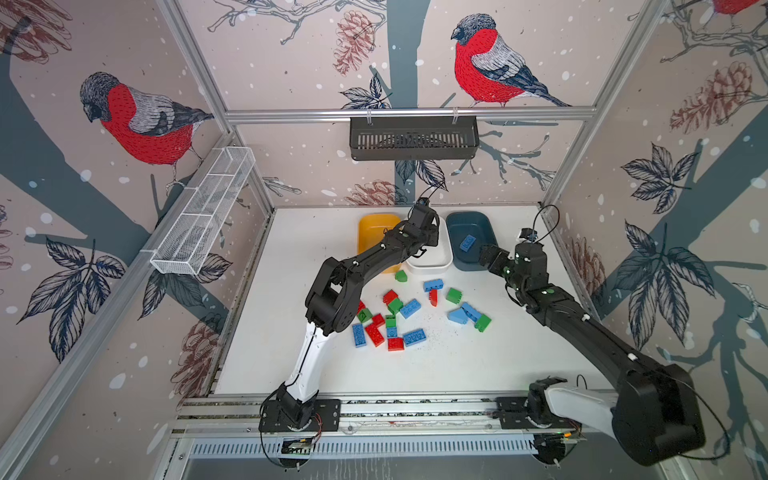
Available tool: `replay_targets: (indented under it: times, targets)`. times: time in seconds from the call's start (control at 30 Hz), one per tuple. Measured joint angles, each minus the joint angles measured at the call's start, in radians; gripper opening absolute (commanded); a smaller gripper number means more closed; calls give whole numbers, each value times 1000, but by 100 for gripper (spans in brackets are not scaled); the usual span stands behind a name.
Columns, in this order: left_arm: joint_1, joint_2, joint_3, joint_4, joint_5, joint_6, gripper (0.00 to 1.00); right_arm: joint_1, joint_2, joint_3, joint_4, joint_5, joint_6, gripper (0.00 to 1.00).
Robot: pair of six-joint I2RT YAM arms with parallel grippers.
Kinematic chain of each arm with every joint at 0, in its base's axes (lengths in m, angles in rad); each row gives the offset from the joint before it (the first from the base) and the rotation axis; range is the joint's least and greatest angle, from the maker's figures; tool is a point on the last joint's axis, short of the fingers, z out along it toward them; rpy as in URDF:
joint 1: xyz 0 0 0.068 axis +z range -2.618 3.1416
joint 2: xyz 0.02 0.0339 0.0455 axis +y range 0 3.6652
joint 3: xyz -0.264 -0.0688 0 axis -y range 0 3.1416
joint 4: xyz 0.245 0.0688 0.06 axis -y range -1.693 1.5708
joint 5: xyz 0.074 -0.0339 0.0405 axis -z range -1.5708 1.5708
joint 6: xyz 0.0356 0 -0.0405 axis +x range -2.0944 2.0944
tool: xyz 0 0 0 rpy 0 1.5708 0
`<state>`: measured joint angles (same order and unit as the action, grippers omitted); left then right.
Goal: Sort the legos into containers by color
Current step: 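Grasp a red brick with the left gripper and drop it into the white tub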
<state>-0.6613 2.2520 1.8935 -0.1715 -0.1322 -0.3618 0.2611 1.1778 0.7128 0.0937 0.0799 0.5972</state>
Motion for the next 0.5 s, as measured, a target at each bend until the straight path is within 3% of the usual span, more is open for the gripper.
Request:
replay_targets:
  times: [0.1, 0.27, 0.37, 0.4, 0.5]
  targets:
    - [4, 41, 69, -38, -9, 8, 56, 5, 0, 0, -13, -1, -3, 100]
    - [2, 53, 106, -73, -11, 29, 72, 10, 2, 0, -15, -7, -19, 99]
    - [2, 21, 67, -89, -11, 29, 86, 16, 14, 2, -16, -23, -22, 100]
    - [2, 6, 50, -95, -11, 27, 97, 19, 19, 3, -17, -23, -22, 100]
    - [0, -55, -23, -101, -21, 1, 97, 27, 32, 12, -17, -23, -22, 99]
